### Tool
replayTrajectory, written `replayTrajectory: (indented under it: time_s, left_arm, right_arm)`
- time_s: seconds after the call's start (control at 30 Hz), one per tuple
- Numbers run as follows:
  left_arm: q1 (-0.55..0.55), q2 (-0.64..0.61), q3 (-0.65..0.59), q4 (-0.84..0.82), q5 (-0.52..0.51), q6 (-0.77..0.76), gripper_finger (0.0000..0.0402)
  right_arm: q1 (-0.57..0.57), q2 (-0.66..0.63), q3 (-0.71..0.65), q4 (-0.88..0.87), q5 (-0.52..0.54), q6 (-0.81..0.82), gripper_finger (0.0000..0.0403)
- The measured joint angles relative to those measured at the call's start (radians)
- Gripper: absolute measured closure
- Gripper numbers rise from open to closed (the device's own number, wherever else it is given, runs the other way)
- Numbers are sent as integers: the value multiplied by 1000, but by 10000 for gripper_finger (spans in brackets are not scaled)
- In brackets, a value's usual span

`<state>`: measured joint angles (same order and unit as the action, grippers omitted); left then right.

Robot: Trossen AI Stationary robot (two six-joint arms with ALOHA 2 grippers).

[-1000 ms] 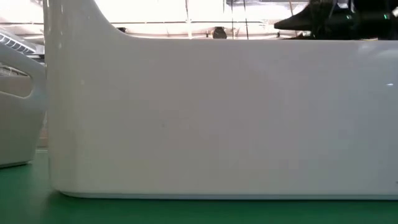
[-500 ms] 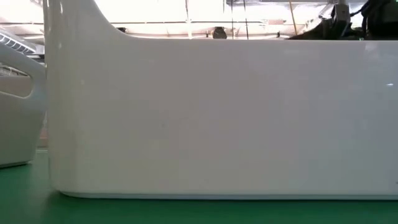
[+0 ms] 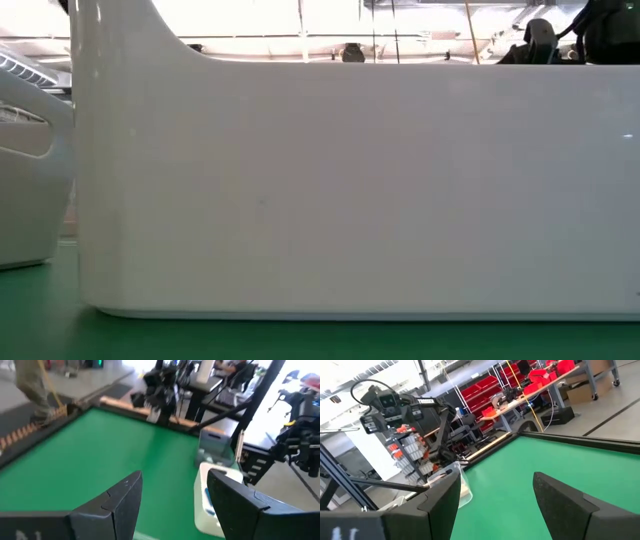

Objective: Sort & place blocks by color
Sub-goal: Return to Home Position

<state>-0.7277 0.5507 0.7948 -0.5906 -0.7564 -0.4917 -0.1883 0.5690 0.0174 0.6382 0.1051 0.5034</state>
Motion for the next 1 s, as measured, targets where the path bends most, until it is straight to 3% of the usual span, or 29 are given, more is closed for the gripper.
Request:
replayTrajectory:
  time_s: [0.33,0.4,0.57,0.8,1.0]
  left_arm:
    - [0,10,-10,-90,-32,-167,176]
    - [0,23,-44,-5,-6,-151,176]
    - [-1,55,-204,368,215,-19,176]
    - [25,38,-394,691,234,133,176]
    - [90,-29,-524,768,265,90,176]
  right_arm:
    - [0,0,-2,1,-1,8,163]
    - [0,0,-2,0,-1,8,163]
    - [0,0,-2,0,-1,8,163]
    - [0,-1,-2,1,-1,8,163]
    - [0,0,-2,1,-1,8,163]
